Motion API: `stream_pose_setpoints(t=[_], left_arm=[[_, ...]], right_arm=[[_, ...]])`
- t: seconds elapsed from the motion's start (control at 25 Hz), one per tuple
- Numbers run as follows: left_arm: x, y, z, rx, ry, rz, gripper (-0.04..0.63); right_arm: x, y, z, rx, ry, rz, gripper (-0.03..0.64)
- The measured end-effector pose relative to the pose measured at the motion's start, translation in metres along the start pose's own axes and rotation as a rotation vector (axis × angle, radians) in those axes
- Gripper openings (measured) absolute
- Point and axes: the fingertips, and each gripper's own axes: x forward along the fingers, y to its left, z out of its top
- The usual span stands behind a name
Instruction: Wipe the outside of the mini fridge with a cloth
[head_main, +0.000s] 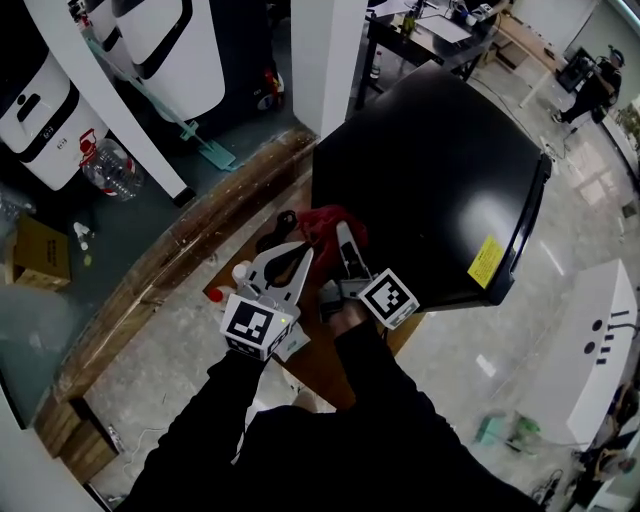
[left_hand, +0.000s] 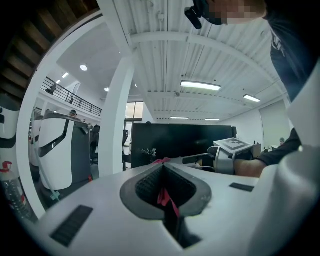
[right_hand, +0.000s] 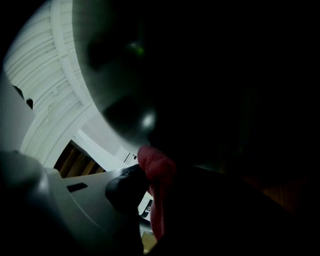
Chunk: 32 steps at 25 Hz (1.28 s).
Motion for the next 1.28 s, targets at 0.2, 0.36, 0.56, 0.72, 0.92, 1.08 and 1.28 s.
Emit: stream_pose_setpoints(t=[0.2, 0.36, 0.56, 0.72, 0.92, 1.08, 1.28], left_arm=[[0.01, -0.002, -0.033, 0.023, 0.041, -0.025, 0.006], [0.019, -0.006, -0.056, -0.025, 0.077, -0.04, 0.006], [0.032, -0.006, -0.093, -0.065, 0.131, -0.045, 0.006], [0.041, 0.001, -0.124, -0.133, 0.184, -0.04, 0.006], [0.048, 0.002, -0.162, -0.159, 0.268, -0.045, 0.006], [0.05, -0.003, -0.184, -0.158, 0.32, -0.058, 0.006], [0.037, -0.013, -0.178, -0.135, 0.308, -0.076, 0.006]], right_arm=[[-0.003, -0.04, -0.018, 0.047, 0.022, -0.077, 0.118], [-0.004, -0.067, -0.029, 0.056, 0.049, -0.108, 0.118], [-0.007, -0.107, -0.048, 0.1, 0.083, -0.17, 0.118], [-0.011, -0.142, -0.061, 0.152, 0.1, -0.222, 0.118], [-0.016, -0.182, -0.08, 0.191, 0.133, -0.291, 0.118], [-0.021, -0.218, -0.094, 0.237, 0.146, -0.362, 0.117], [-0.024, -0.25, -0.109, 0.251, 0.157, -0.432, 0.115]])
